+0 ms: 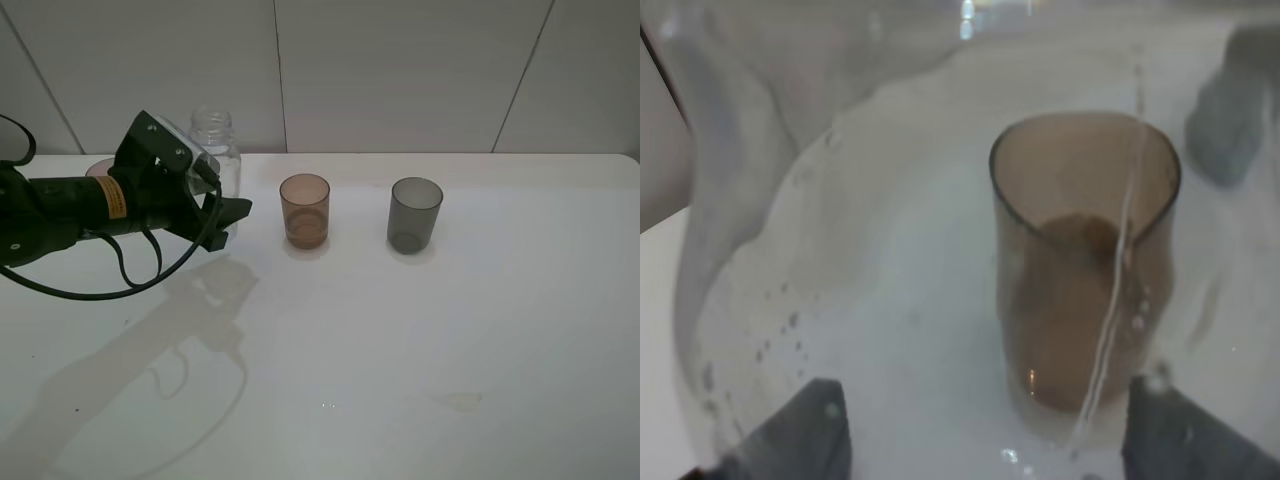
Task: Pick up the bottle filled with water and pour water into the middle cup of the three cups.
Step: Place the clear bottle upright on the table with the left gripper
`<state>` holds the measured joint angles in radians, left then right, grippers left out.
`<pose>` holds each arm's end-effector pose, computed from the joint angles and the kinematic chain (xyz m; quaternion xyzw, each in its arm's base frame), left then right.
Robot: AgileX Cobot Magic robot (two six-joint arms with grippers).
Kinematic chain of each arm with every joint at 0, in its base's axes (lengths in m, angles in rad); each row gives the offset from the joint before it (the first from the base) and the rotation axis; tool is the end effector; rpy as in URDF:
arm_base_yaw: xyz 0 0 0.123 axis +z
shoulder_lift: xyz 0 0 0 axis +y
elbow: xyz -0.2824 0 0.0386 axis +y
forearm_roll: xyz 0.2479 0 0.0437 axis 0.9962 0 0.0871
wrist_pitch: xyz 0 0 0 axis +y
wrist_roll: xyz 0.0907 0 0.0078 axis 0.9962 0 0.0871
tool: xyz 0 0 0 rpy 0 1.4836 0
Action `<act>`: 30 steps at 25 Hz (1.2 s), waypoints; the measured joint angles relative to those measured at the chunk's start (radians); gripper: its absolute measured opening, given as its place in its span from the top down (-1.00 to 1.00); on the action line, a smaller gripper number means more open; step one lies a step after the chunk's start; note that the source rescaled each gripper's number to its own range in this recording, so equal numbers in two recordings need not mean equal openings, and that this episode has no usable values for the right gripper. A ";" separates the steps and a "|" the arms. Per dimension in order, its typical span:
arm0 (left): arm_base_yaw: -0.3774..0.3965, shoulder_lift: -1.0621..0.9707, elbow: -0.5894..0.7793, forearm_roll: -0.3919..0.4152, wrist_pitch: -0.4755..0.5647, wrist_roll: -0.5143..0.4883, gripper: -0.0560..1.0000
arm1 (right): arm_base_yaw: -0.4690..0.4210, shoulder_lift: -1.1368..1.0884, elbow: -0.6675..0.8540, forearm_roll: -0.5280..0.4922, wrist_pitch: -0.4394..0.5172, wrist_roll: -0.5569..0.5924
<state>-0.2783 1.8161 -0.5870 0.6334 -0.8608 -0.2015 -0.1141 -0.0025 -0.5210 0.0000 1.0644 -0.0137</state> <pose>0.2826 -0.1232 0.1377 0.3331 0.7472 -0.2005 0.5390 -0.0078 0.0009 0.2827 0.0426 0.8470 -0.0338 0.5289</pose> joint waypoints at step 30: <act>0.039 0.263 0.052 -0.050 -0.283 0.144 -0.40 | 0.000 0.000 0.000 0.000 0.000 0.000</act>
<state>-0.2394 2.0792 -0.5346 0.5832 -1.1441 -0.0572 -0.1141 -0.0025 -0.5210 0.0000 1.0644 -0.0137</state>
